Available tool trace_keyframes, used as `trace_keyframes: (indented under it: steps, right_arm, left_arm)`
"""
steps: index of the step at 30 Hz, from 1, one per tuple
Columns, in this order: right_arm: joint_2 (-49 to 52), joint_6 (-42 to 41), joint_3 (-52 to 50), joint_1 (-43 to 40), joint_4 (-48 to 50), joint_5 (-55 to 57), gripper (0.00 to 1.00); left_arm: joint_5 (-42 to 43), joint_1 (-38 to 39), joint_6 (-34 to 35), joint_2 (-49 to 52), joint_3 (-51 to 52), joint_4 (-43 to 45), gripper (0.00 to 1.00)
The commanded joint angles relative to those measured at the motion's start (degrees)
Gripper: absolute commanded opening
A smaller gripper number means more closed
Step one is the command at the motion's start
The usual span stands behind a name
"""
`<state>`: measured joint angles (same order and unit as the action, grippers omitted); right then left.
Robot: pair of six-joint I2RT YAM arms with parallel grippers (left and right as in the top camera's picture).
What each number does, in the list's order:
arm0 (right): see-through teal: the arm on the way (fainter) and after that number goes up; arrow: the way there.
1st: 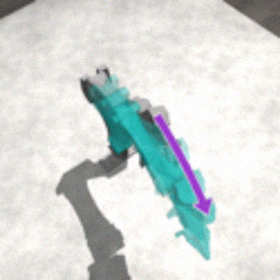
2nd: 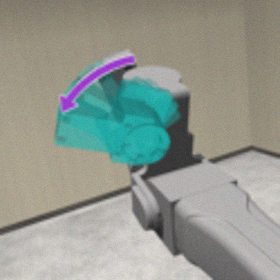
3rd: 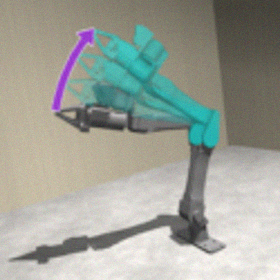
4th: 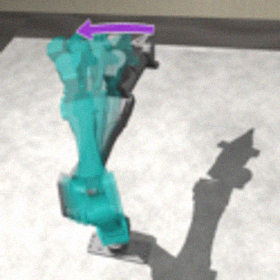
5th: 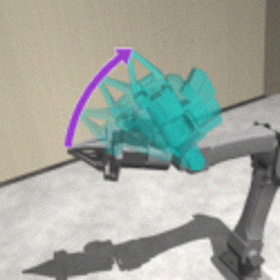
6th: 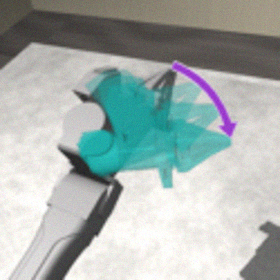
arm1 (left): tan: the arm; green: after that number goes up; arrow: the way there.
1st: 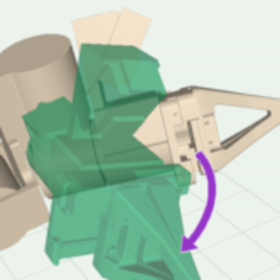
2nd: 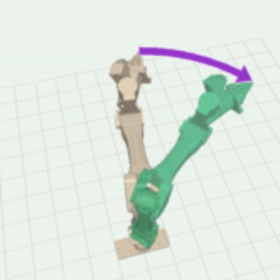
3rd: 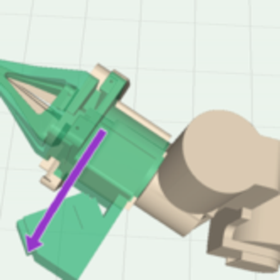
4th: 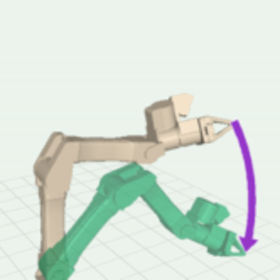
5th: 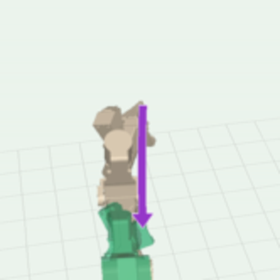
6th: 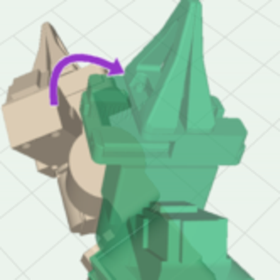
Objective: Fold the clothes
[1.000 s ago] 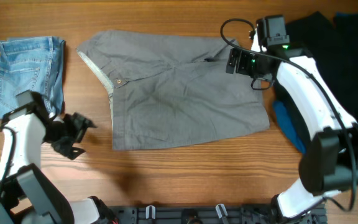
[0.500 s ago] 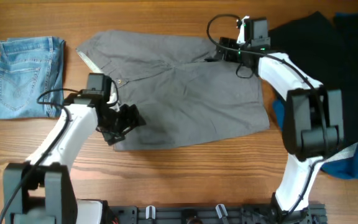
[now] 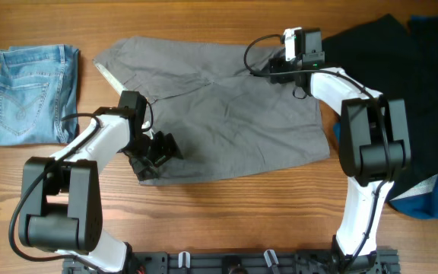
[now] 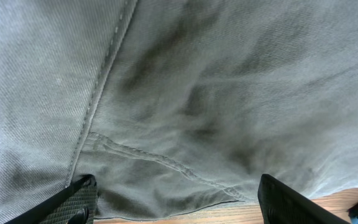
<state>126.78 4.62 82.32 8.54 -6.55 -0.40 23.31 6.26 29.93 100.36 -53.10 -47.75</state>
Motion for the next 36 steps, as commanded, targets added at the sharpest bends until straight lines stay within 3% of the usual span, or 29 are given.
trace_keyframes:
  steps: [1, 2, 3, 5, 6, 9, 12, 14, 15, 18, 24, 25, 26, 27, 28, 30, 32, 34, 36]
  right_arm:
    - [2.2, 1.4, 0.5, -0.3, 3.0, -2.5, 0.86]
    - [2.4, 1.3, 0.5, -0.3, 4.4, -2.5, 0.85]
    - [2.5, 1.2, 0.5, -0.3, 5.1, -2.5, 0.77]
    - [2.5, 1.2, 0.5, -0.3, 6.6, -2.1, 0.21]
    - [2.4, 1.2, 0.5, -0.4, 7.2, -1.1, 0.04]
    - [-0.3, 2.5, 4.4, -0.4, 9.1, 11.5, 0.04]
    - [-4.5, 7.6, 12.3, -0.4, 10.3, 12.6, 0.04]
    - [-6.3, 7.6, 15.2, -0.4, 9.8, 12.7, 0.16]
    - [-6.4, 7.6, 15.2, -0.4, 7.7, 13.7, 0.16]
    - [-5.7, 7.2, 14.8, -0.4, -0.7, 26.1, 0.07]
    - [-8.4, 7.5, 14.9, 2.5, 21.4, 24.9, 0.08]
    - [-9.3, 8.2, 14.9, 3.8, 21.6, 24.3, 0.13]
    - [-9.6, 9.8, 14.9, 4.3, 18.9, 24.3, 0.16]
    - [-9.6, 11.5, 14.9, 4.7, 12.9, 24.3, 0.25]
    - [-9.6, 12.9, 14.9, 4.8, 4.1, 24.3, 0.27]
    - [-8.2, 13.0, 14.8, 3.3, -21.8, 25.0, 0.21]
    - [-7.1, 4.7, 14.7, -0.5, -35.0, 25.4, 0.21]
    - [-7.0, -4.1, 14.7, -4.6, -41.5, 25.3, 0.25]
    - [-7.0, -4.7, 14.7, -7.2, -43.2, 18.8, 0.33]
  left_arm:
    - [-0.8, 0.4, -1.0, 4.0, 1.5, 2.5, 0.83]
    - [-0.8, 0.4, -1.0, 4.0, 1.5, 2.6, 0.83]
    - [-0.8, 0.4, -1.0, 4.0, 1.5, 2.6, 0.83]
    - [-0.8, 0.4, -1.0, 4.0, 1.5, 2.6, 0.83]
    - [-0.8, 0.4, -1.0, 4.0, 1.5, 2.6, 0.83]
    - [-0.8, 0.4, -1.0, 4.0, 1.5, 2.8, 0.83]
    - [-0.9, 0.4, -1.0, 4.0, 1.5, 2.8, 0.83]
    - [-0.9, 0.4, -1.0, 4.0, 1.5, 2.8, 0.83]
    - [-0.9, 0.4, -1.0, 4.0, 1.5, 2.8, 0.83]
    - [-1.0, 0.4, -1.0, 4.0, 1.5, 2.8, 0.83]
    - [-1.3, 0.4, -1.0, 4.0, 1.5, 3.0, 0.83]
    - [-1.3, 0.4, -1.0, 4.0, 1.5, 3.0, 0.83]
    - [-1.3, 0.4, -1.0, 4.0, 1.5, 3.0, 0.83]
    - [-1.3, 0.4, -1.0, 4.0, 1.5, 3.0, 0.83]
    - [-1.3, 0.4, -1.0, 4.0, 1.5, 3.0, 0.83]
    - [-1.3, 0.4, -1.0, 4.0, 1.5, 3.2, 0.83]
    - [-1.3, 0.4, -1.0, 4.0, 1.5, 3.5, 0.83]
    - [-1.3, 0.4, -1.0, 4.0, 1.5, 3.5, 0.83]
    - [-1.3, 0.4, -1.0, 4.0, 1.5, 3.5, 0.83]
